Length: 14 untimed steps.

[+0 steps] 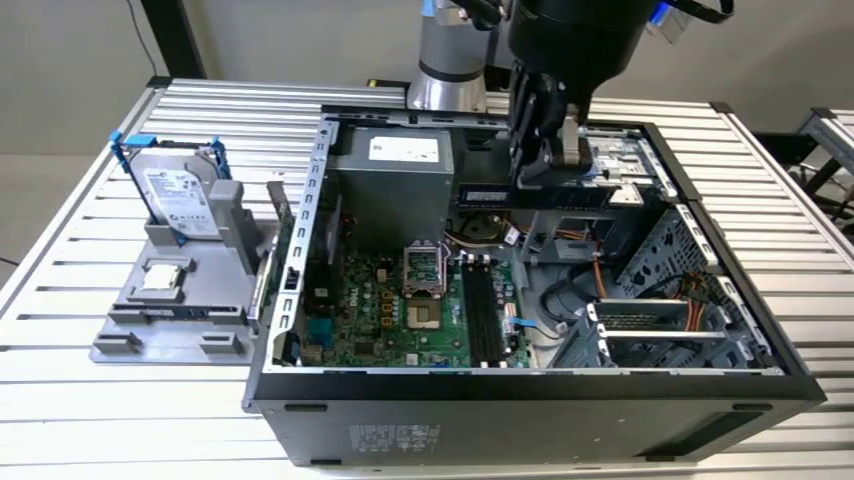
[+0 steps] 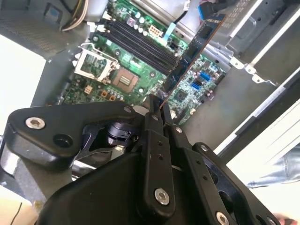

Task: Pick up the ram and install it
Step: 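Pick up the ram and move it above insertion slot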

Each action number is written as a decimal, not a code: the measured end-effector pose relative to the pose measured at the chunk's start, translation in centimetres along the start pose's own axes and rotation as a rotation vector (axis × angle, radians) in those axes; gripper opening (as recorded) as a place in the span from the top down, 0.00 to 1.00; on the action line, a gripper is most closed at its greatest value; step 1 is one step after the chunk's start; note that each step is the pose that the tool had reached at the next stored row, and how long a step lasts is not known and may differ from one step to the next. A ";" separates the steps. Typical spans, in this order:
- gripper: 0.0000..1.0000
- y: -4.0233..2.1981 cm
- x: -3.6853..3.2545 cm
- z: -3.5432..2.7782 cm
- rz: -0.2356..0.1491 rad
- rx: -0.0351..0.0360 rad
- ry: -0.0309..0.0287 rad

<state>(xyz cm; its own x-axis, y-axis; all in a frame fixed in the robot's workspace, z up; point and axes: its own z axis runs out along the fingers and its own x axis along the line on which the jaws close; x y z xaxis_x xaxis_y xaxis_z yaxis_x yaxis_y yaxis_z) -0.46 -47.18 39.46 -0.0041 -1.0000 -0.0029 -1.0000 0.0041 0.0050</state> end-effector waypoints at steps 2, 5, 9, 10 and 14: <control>1.00 0.01 -0.84 0.01 0.000 0.0000 0.0001; 1.00 0.01 -2.45 0.01 0.000 0.0000 0.0000; 1.00 0.02 -3.67 0.01 0.000 0.0000 0.0001; 1.00 0.01 -3.90 0.02 0.000 0.0000 0.0000; 1.00 0.02 -4.62 0.01 -0.002 0.0000 0.0002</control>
<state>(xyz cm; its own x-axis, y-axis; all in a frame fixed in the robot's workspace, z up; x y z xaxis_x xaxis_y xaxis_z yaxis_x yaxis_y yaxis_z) -0.46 -42.56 39.46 -0.0020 -1.0000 -0.0027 -1.0000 0.0020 0.0050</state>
